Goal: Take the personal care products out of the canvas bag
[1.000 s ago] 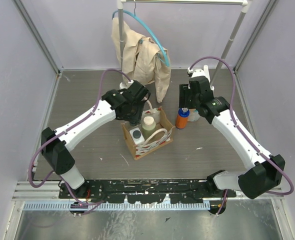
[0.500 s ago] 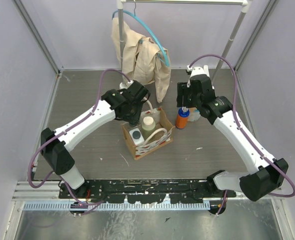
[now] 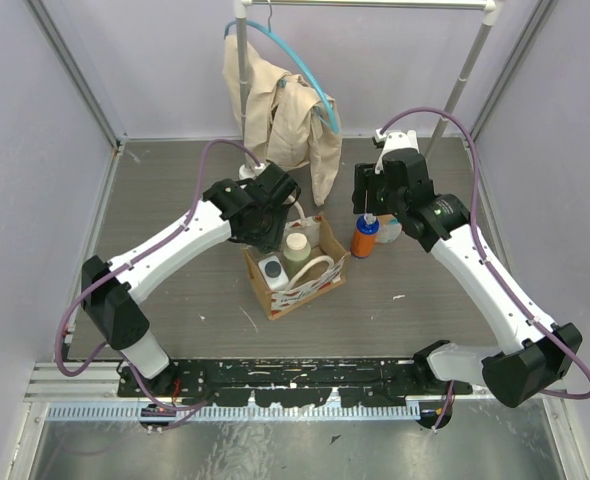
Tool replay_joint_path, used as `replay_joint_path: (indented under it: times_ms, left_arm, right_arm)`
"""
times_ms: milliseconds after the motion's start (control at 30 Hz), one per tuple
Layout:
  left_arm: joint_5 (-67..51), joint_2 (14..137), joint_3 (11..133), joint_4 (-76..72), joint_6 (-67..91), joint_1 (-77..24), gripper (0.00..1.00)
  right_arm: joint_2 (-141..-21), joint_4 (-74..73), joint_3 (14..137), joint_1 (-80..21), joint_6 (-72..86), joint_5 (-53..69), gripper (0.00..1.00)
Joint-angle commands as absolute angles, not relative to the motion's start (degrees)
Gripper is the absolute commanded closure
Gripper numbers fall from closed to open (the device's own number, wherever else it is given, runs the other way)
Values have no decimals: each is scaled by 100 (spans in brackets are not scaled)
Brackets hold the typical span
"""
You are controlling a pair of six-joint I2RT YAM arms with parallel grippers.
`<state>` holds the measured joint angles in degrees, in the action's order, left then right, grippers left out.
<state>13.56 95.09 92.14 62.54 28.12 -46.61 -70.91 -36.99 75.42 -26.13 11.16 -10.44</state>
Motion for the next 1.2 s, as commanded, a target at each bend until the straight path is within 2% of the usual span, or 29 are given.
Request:
replay_joint_path:
  times_ms: [0,100,333,500,800,1167]
  left_arm:
    - [1307,9516,9183,6453,2835,-4688,52]
    - [1193,9565,9149,6363,2784,-4691,68]
    - [1306,9620,9479,6622,2666,-4688,74]
    - [1565,9517,10013,6897,2616,-4692,70]
    - [1950,9631,11389,7802,2429,-4693,72]
    - [2919,9679,13303,8924,2259,-4446,72]
  right_arm:
    - [-6986,-3568,7709,-2620,1168,-1020,34]
    - [-6970,-3581,7692,-2622,1161,-1035,34]
    - [-7017,-3619,7732,-2660,1130,-596,34]
    - [-7337,-3744,7816,-3155,1155,-556,30]
    - [-7524,-3482,7639,-3669,1290,-464,30]
    - [-7401,-2306,6896,-4206,1401,-380,29]
